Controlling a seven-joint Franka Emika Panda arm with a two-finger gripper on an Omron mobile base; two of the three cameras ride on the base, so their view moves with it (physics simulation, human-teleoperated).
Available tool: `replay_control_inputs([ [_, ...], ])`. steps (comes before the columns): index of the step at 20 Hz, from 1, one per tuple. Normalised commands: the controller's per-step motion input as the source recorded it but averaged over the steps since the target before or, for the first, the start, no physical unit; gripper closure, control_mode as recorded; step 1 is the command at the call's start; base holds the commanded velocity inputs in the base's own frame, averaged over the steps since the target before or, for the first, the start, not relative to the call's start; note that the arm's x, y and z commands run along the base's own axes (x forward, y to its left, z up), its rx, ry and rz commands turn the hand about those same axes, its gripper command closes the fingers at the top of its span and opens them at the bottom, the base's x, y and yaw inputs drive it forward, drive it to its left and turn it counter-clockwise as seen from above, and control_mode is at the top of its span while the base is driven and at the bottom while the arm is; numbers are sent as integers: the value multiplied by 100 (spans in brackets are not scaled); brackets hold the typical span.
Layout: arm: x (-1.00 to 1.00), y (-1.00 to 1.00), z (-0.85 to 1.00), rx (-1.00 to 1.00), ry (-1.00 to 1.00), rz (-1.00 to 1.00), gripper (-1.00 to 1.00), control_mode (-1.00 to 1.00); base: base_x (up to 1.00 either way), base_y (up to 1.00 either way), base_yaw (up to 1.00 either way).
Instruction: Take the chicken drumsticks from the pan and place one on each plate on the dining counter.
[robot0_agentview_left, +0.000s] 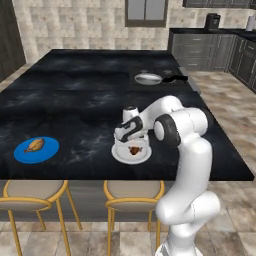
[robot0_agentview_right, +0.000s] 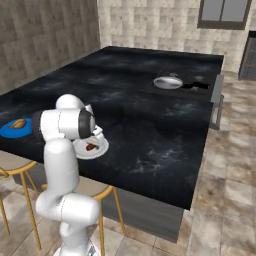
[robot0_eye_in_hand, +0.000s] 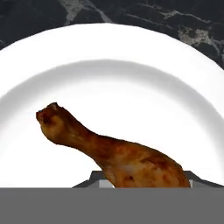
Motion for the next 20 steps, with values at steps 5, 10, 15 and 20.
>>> replay_control_inputs([
  [5,6,11,5,1,0,-11,-100,-100,0,0,0],
  [10,0,-14,13,3,0,-3,-100,-100,0,0,0],
  [15,-18,-32,56,7,-6,0,-100,-100,0,0,0],
  [20,-58,-47,100,9,-26,0,-100,-100,0,0,0],
])
